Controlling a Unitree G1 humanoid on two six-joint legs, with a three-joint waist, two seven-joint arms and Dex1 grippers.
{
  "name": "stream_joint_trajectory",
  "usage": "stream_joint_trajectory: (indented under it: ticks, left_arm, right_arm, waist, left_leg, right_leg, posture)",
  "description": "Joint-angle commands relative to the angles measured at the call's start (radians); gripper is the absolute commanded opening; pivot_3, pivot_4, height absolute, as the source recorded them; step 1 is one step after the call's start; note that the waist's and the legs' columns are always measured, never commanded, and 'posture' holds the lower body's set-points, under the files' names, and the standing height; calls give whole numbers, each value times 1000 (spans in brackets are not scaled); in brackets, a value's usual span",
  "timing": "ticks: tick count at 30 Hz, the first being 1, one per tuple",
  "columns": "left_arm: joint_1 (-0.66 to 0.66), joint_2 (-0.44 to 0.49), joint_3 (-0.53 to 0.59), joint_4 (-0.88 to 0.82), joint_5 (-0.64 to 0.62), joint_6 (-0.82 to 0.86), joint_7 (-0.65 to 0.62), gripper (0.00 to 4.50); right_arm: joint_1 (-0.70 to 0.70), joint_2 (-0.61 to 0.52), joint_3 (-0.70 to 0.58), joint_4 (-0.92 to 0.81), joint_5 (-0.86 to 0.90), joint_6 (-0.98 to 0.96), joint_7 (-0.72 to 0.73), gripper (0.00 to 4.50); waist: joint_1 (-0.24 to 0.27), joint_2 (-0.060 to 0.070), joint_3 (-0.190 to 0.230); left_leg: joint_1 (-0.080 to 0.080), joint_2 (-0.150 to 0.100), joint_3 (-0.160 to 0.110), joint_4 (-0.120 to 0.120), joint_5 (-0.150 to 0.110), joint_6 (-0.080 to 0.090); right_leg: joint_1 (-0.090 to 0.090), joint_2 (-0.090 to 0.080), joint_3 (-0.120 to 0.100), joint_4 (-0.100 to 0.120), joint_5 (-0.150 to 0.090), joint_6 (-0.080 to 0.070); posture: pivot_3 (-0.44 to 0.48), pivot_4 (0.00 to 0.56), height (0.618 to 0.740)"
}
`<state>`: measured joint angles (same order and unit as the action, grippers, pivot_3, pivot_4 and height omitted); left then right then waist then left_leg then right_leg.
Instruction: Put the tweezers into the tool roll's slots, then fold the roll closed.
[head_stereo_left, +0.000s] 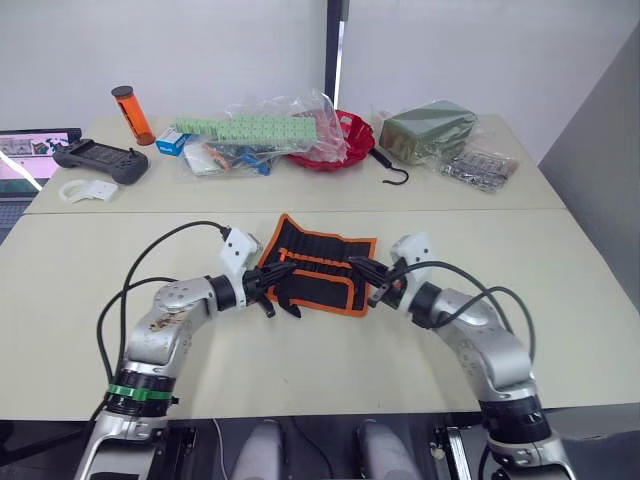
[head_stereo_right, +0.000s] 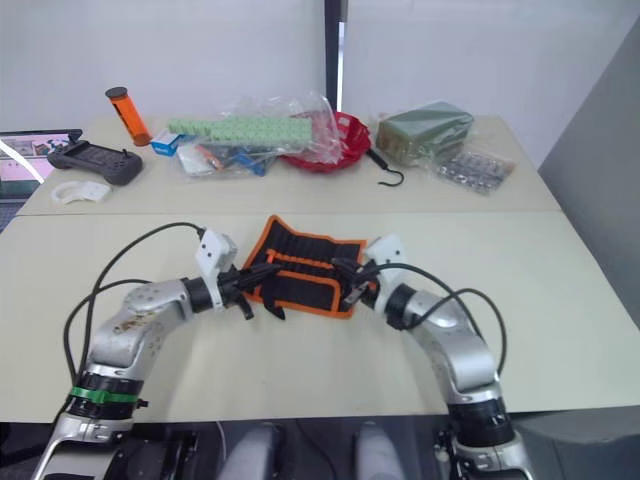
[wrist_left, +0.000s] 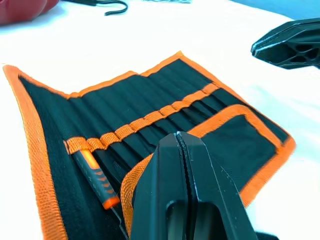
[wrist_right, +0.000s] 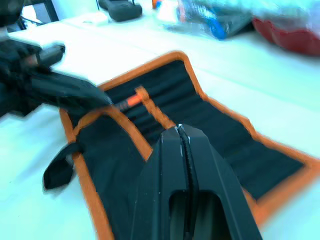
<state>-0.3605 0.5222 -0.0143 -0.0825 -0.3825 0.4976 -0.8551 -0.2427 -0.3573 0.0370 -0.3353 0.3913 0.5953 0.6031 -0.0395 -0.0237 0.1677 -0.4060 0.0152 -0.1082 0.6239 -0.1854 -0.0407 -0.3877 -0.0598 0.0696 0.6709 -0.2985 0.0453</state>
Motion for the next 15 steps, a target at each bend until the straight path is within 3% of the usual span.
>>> stream_joint_trajectory:
  ticks: [1, 8, 13, 15]
  left_arm:
    - [2, 84, 59, -88, -68, 26, -83, 0]
    - [145, 333, 209, -190, -205, 72, -293, 0]
    - [210, 418, 297, -178, -196, 40, -324, 0]
    - [239, 434, 327, -175, -186, 29, -325, 0]
  right_arm:
    - [46, -32, -81, -127, 134, 121, 4, 264]
    - [167, -43, -215, -221, 408, 369, -55, 2556]
    - [204, -20, -258, -205, 559, 496, -135, 4271]
    - [204, 14, -267, -180, 586, 513, -190, 4393]
  waist:
    - [-2, 0, 0]
    - [-6, 1, 1]
    - [3, 1, 1]
    - [0, 1, 1]
  left_leg:
    - [0, 0, 0, 0, 0, 0]
    - [1, 1, 1, -4, 0, 0]
    - [1, 1, 1, -5, 0, 0]
    - [1, 1, 2, -5, 0, 0]
  right_leg:
    - [0, 0, 0, 0, 0, 0]
    - [0, 0, 0, -3, 0, -1]
    - [0, 0, 0, -6, 0, -1]
    - [0, 0, 0, -7, -1, -1]
  posture:
    - [0, 150, 740]
    - [0, 150, 740]
    - [0, 150, 740]
    - [0, 150, 740]
